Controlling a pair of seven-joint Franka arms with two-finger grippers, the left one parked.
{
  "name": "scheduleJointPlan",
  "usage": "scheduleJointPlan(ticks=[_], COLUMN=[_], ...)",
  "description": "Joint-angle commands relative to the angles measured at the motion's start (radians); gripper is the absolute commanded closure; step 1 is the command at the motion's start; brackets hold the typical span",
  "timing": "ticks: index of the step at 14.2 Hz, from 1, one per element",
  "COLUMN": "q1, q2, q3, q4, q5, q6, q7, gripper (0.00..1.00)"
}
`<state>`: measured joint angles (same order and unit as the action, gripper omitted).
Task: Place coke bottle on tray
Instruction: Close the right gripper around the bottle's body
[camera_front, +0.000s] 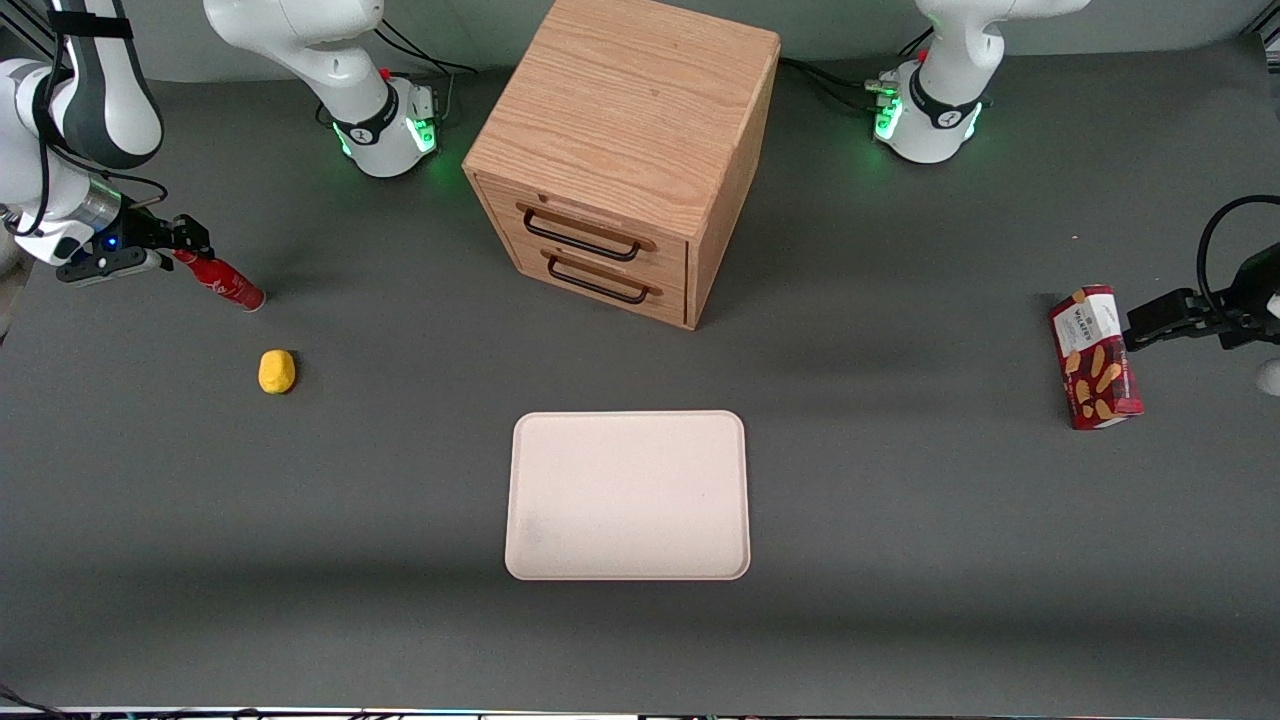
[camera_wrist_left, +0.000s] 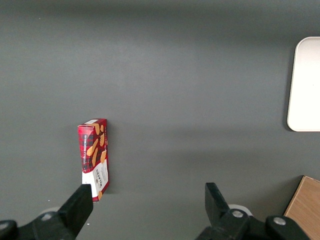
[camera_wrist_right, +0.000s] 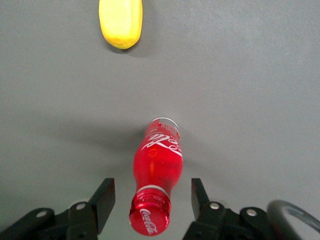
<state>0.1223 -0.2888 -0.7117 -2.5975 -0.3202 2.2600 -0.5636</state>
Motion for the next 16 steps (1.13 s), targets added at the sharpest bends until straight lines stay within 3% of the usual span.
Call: scheduleJointPlan(ticks=[1, 6, 8, 13, 16], q1=[0.011, 0.013, 0.013, 0.028, 0.053], q2=[-0.024, -0.021, -0.020, 0.000, 0.028], q3=[-0.012, -0.012, -0.012, 0.000, 0.052], q4=[-0.015, -0.013, -0.013, 0.049, 0.172], q5=[-0.030, -0.030, -0.030, -0.031, -0.019], q6=[0.015, 0.013, 0.010, -0.020, -0.170], q7=[0.008, 0.007, 0.007, 0.020, 0.039], gripper=[0.51, 0.80, 0.99, 1.00, 1.00])
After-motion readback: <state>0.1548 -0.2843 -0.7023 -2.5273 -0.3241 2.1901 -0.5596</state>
